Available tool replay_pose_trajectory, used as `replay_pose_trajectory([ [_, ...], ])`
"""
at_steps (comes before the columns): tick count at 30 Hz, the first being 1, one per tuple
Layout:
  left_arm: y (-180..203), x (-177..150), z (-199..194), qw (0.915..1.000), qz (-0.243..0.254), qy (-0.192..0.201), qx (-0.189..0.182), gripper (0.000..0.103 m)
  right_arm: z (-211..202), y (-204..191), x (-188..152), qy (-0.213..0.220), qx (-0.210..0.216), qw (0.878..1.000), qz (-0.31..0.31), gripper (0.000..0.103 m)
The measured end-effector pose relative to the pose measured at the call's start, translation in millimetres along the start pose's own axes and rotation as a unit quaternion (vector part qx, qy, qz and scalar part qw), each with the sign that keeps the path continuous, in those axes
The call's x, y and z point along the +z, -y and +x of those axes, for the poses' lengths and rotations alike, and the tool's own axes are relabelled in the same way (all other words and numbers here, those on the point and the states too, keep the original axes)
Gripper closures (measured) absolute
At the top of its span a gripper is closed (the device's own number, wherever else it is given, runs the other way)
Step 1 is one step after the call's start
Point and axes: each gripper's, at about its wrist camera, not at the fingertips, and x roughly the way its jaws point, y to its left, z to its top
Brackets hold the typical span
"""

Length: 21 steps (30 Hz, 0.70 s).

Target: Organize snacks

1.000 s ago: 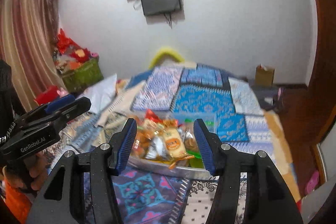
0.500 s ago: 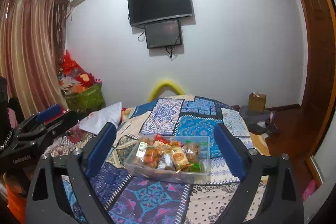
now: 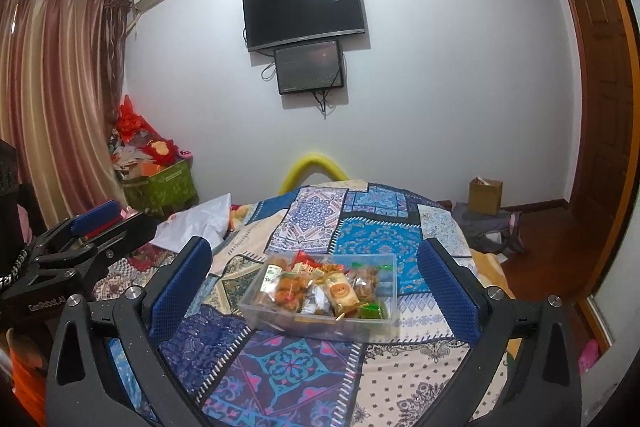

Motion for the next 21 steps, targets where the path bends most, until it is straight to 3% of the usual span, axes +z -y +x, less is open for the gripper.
replay_pose_trajectory([
  [21, -7.2, -5.3, 6.3, 0.9999, -0.012, -0.012, 0.000, 0.003, -0.4, -2.6, -0.5, -0.002, 0.000, 1.000, 0.001, 0.000],
])
